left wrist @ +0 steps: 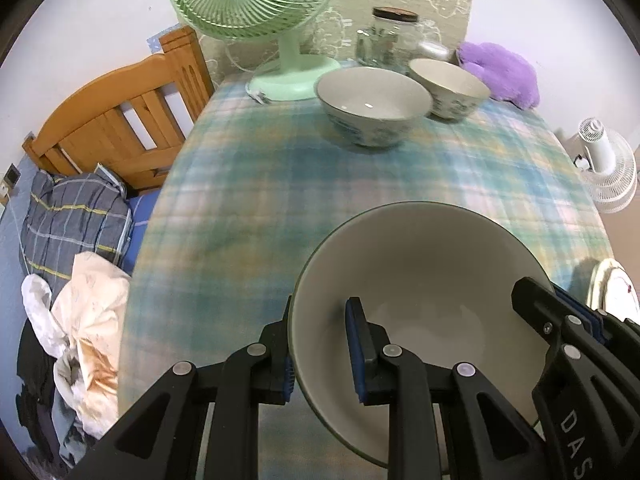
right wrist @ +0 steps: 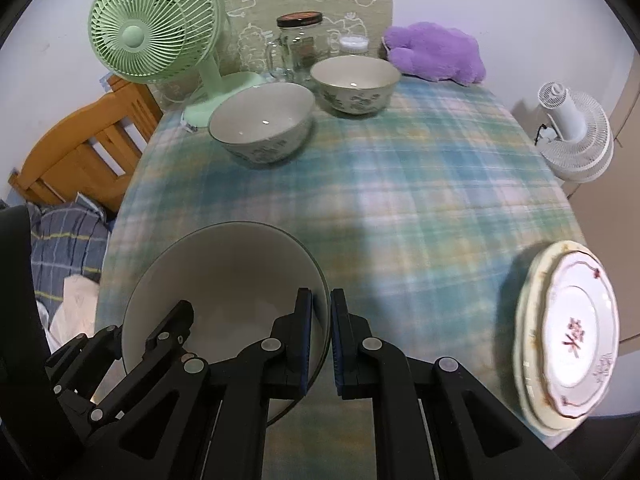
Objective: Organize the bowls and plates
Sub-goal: 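Carry the plain bowl with both grippers toward the plate stack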
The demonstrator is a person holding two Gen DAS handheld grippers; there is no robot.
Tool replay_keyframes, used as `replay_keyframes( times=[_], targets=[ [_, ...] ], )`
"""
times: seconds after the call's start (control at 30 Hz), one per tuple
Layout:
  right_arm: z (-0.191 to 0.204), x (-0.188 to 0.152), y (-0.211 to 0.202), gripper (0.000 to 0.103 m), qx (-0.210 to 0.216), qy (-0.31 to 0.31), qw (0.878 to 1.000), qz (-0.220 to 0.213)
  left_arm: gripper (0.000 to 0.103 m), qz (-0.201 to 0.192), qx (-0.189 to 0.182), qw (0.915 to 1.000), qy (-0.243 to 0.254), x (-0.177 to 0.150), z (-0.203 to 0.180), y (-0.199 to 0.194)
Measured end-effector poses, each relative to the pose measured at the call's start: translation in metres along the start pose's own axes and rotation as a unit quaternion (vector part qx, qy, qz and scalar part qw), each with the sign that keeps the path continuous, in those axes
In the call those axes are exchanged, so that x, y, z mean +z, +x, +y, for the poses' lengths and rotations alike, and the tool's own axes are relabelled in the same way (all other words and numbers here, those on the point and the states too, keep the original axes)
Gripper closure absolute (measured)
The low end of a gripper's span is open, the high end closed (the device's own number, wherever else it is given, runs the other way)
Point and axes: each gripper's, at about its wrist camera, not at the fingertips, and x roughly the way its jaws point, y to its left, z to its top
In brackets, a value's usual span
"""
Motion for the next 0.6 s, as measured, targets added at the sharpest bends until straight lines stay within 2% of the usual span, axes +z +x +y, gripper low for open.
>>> replay_keyframes(
  times=[0.37, 0.6],
  targets=[
    [-0.064, -0.023, -0.015, 0.091, -0.017, -0.004, 1.0, 0.018, 0.084, 0.006, -0.009, 0.9998, 0.017, -0.027, -0.064, -0.009],
    [-0.095, -0.034, -0.011, 0.091, -0.027, -0.003, 0.999, 0.03, 0.084, 0.016, -0.019, 0.9995, 0.018, -0.039, -0.092, -0.003]
  ],
)
